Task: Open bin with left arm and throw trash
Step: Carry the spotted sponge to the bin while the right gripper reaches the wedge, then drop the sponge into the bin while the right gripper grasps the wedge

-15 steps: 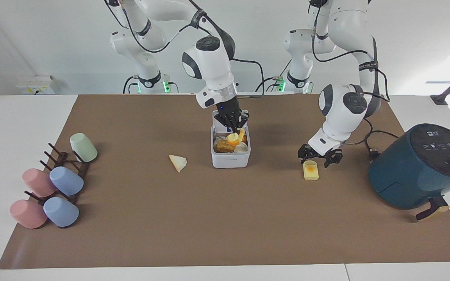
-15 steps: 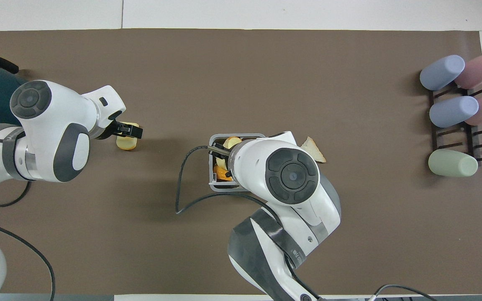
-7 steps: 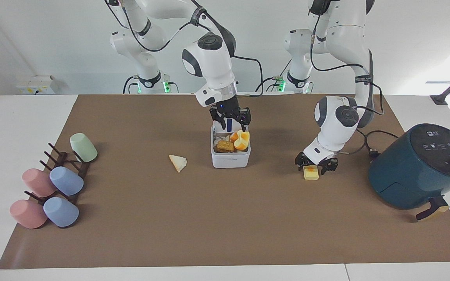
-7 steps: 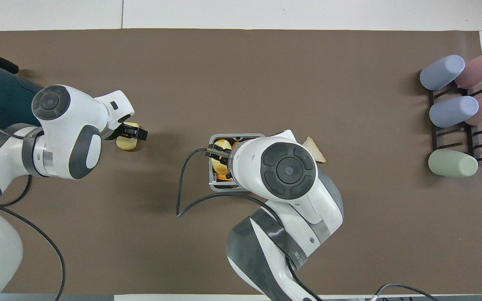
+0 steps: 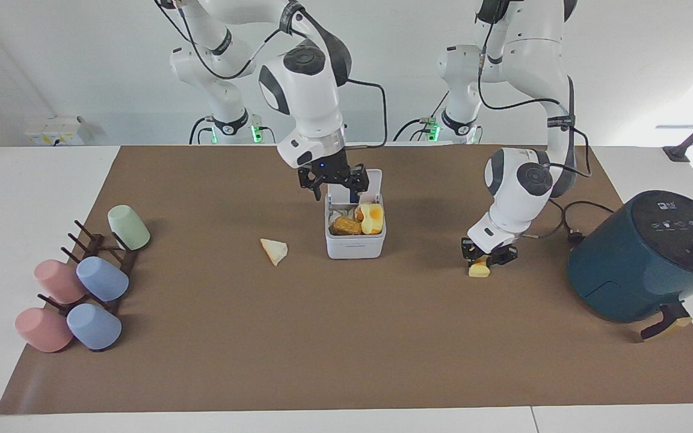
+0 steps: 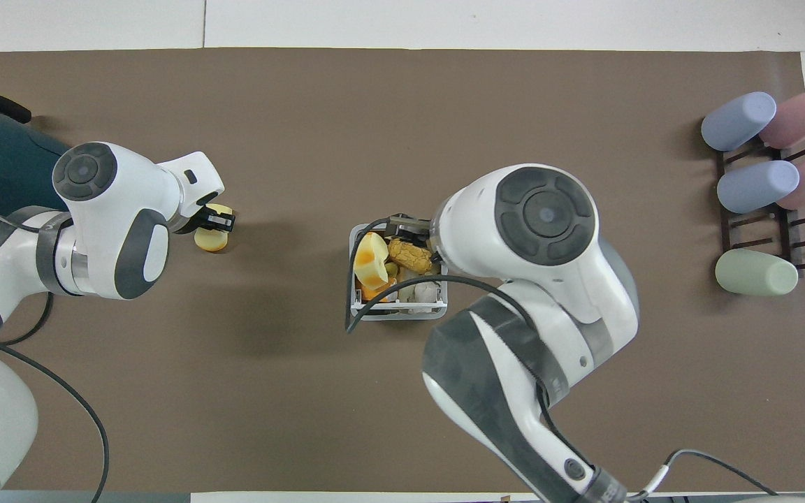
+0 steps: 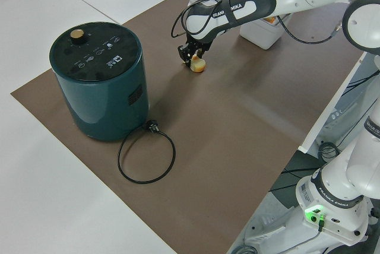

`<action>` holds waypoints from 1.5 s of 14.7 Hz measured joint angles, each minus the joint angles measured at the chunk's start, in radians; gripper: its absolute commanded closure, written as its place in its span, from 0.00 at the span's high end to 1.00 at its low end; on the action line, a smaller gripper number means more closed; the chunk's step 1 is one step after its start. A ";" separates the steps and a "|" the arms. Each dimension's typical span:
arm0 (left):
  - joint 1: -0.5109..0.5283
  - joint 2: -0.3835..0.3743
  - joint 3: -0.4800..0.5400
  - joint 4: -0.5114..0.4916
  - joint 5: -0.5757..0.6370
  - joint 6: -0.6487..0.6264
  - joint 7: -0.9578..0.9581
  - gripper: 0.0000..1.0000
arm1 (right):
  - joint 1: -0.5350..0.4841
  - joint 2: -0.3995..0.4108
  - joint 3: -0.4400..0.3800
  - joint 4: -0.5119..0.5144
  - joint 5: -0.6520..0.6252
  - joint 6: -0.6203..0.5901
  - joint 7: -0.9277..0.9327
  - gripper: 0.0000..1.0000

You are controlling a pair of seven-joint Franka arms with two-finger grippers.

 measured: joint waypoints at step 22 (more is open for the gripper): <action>-0.410 -0.010 -0.035 0.420 -0.101 -0.339 -0.602 0.27 | -0.256 -0.066 -0.001 -0.502 -0.021 0.366 -1.136 1.00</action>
